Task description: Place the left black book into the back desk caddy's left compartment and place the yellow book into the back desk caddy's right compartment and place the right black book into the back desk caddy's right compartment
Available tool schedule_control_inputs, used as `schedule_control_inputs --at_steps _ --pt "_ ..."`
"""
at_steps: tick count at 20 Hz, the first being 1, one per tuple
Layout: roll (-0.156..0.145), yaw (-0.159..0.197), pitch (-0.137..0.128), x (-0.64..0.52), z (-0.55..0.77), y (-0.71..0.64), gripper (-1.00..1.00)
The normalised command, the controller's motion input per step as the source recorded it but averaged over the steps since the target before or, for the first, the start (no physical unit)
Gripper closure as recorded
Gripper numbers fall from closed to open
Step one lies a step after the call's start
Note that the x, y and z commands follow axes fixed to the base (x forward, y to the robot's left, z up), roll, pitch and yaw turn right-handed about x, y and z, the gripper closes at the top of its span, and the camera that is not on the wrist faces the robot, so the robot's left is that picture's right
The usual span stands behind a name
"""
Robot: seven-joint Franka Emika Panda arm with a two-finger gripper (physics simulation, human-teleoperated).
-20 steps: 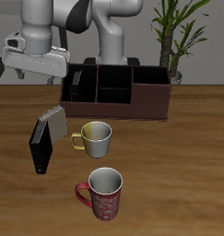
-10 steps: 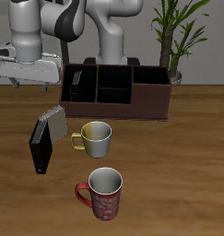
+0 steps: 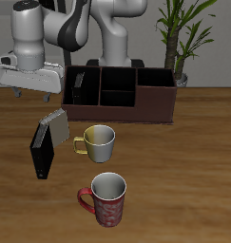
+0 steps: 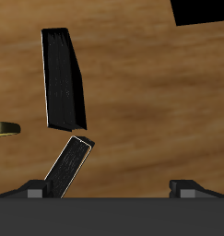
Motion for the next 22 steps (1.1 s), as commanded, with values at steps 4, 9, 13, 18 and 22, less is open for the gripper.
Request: schedule_control_inputs --at_steps 4,9,13,18,22 --pt "0.033 -0.079 -0.044 0.05 -0.11 0.19 -1.00" --pt "0.018 -0.069 -0.018 0.05 -0.20 0.18 -1.00" --pt "-0.013 -0.019 -0.003 0.09 -0.27 0.23 -1.00" --pt "-0.040 -0.056 0.005 0.07 -0.18 0.00 -1.00" --pt "0.006 -0.037 0.017 0.02 -0.22 0.11 -1.00"
